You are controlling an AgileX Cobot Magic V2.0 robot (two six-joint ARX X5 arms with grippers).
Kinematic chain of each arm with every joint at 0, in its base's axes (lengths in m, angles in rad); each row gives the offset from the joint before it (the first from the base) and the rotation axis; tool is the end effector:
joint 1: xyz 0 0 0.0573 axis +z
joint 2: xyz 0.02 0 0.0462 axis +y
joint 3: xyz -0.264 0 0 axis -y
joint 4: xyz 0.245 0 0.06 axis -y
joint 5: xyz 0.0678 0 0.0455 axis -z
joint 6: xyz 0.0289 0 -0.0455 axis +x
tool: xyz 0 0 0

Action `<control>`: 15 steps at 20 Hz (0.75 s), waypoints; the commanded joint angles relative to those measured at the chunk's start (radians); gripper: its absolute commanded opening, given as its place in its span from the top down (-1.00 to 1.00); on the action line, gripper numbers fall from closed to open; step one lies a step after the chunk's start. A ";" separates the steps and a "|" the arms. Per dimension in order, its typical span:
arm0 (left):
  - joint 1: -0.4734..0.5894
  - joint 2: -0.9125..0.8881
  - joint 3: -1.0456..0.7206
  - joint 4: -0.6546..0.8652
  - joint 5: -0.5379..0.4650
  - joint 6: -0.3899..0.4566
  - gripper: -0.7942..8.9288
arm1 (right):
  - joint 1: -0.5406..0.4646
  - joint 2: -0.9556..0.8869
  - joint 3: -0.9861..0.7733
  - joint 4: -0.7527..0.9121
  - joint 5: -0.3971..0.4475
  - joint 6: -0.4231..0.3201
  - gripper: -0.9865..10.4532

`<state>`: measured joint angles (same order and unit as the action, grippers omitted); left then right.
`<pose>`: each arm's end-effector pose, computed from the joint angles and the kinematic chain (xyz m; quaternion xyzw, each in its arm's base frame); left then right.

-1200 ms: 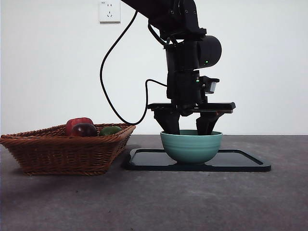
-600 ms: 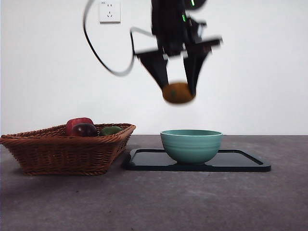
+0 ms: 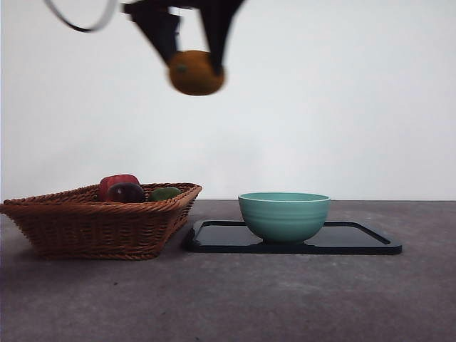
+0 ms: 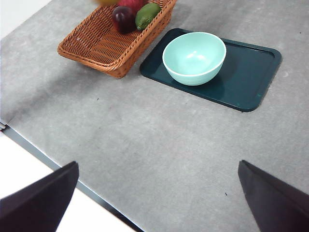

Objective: Pick up the wifruite, put it on the bowl, pick up the plate, put it on desk

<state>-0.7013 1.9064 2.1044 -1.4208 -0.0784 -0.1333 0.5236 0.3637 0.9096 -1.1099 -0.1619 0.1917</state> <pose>0.2828 -0.2359 0.3690 0.1658 0.5465 -0.2150 0.7922 0.0262 0.0205 0.3244 0.0368 0.3034 0.2951 0.9053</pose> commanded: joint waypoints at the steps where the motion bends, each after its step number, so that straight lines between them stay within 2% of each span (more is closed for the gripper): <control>1: 0.029 -0.087 -0.121 -0.039 -0.004 -0.022 0.35 | 0.006 0.000 0.006 0.010 -0.001 0.013 -0.31; 3: 0.068 -0.203 -0.292 0.063 -0.004 -0.031 0.35 | 0.006 0.000 0.006 0.010 0.000 0.013 -0.31; 8: 0.175 -0.451 -0.687 0.325 -0.004 -0.125 0.35 | 0.006 0.000 0.006 0.013 -0.001 0.014 -0.31; 11: 0.237 -0.452 -0.782 0.428 -0.004 -0.173 0.34 | 0.005 0.000 0.006 0.016 -0.001 0.015 -0.31; 15: 0.249 -0.386 -0.817 0.539 -0.004 -0.202 0.35 | 0.005 0.000 0.006 0.018 0.003 0.018 -0.31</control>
<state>-0.4480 1.5005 1.2762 -0.8875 -0.0795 -0.3176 0.5236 0.3637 0.9096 -1.1072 -0.1608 0.1955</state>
